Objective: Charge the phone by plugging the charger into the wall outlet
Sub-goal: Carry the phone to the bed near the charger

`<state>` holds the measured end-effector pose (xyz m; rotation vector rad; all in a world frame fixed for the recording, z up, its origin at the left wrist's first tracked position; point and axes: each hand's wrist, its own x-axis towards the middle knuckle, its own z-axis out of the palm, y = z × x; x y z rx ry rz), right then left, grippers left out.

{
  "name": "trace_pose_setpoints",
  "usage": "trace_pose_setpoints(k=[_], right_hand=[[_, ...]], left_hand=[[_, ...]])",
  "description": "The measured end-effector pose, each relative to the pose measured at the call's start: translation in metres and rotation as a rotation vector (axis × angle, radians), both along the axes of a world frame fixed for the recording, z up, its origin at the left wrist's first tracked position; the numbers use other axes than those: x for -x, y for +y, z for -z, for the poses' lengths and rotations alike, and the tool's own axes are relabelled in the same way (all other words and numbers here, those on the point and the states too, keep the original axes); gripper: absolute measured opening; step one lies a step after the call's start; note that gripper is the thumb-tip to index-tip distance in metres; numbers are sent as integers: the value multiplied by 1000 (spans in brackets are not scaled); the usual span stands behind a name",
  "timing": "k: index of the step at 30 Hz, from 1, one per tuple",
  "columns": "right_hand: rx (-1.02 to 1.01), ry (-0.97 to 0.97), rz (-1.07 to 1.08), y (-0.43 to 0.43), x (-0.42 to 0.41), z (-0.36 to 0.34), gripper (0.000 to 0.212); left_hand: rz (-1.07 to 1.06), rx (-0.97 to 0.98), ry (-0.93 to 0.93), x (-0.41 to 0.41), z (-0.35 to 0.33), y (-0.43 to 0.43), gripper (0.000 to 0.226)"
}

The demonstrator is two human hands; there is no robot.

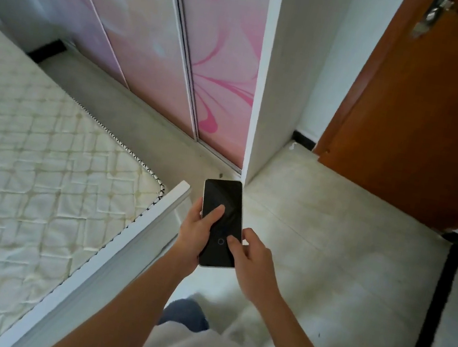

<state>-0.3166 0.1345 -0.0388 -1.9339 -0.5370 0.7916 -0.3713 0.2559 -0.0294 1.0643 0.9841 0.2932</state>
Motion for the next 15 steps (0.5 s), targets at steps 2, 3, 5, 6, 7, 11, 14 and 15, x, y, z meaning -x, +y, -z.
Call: trace_pose_setpoints(k=[2, 3, 5, 6, 7, 11, 14, 15], right_hand=[[5, -3, -65, 21, -15, 3, 30], [15, -15, -96, 33, -23, 7, 29], [24, -45, -144, 59, -37, 16, 20], [22, -42, -165, 72, -44, 21, 13], [25, -42, -184, 86, -51, 24, 12], [25, -44, -266, 152, -84, 30, 15], [43, -34, -309, 208, -113, 28, 11], [47, -27, -323, 227, -122, 25, 9]], left_hand=[[-62, -12, 2, -8, 3, 19, 16], [-91, -12, -3, -13, 5, 29, 15], [-142, -9, 1, -21, 9, 50, 13], [-168, -5, 9, -25, 11, 62, 13], [-193, 1, 11, -30, 14, 75, 14], [-271, 25, -19, -54, 25, 137, 16], [-307, 33, -44, -80, 28, 193, 13], [-318, 32, -51, -89, 28, 212, 14]])
